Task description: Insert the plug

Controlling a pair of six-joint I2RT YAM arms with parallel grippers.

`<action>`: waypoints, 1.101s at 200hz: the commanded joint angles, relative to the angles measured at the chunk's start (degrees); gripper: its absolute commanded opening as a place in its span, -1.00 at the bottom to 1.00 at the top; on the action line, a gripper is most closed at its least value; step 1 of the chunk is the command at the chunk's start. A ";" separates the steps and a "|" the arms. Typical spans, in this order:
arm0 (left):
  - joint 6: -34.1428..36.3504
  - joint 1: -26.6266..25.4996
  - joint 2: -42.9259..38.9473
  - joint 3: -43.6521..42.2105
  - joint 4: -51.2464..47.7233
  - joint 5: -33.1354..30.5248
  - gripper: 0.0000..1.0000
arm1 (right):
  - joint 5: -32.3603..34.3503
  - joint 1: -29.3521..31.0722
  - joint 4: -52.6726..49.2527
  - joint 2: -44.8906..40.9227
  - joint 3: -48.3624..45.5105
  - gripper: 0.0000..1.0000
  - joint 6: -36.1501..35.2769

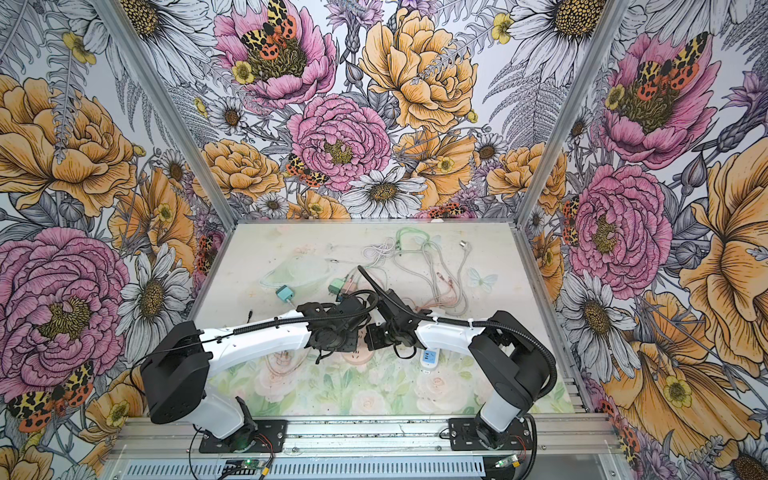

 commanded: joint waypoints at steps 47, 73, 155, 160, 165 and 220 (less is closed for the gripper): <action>2.37 -1.85 12.87 -3.11 -6.88 8.92 -0.75 | 2.45 0.33 -3.24 3.16 -3.52 -1.00 1.59; 1.82 -2.16 12.84 -3.59 -6.74 9.46 -0.72 | 2.63 0.28 -3.23 2.51 -3.94 -1.00 1.65; 2.65 -0.06 9.36 -0.35 -6.59 8.01 -0.40 | 4.12 -0.62 -3.50 -1.32 -0.24 -0.86 1.59; 2.69 -0.09 9.08 -0.14 -6.63 7.73 -0.37 | 4.20 -0.75 -3.57 -1.77 -0.07 -0.84 1.61; 2.72 -0.09 8.77 0.04 -6.73 7.64 -0.34 | 4.34 -0.82 -3.59 -2.20 0.25 -0.83 1.54; 1.08 -0.09 3.55 1.45 -6.90 4.44 -0.12 | 4.57 -1.82 -5.38 -6.01 1.29 -0.78 0.40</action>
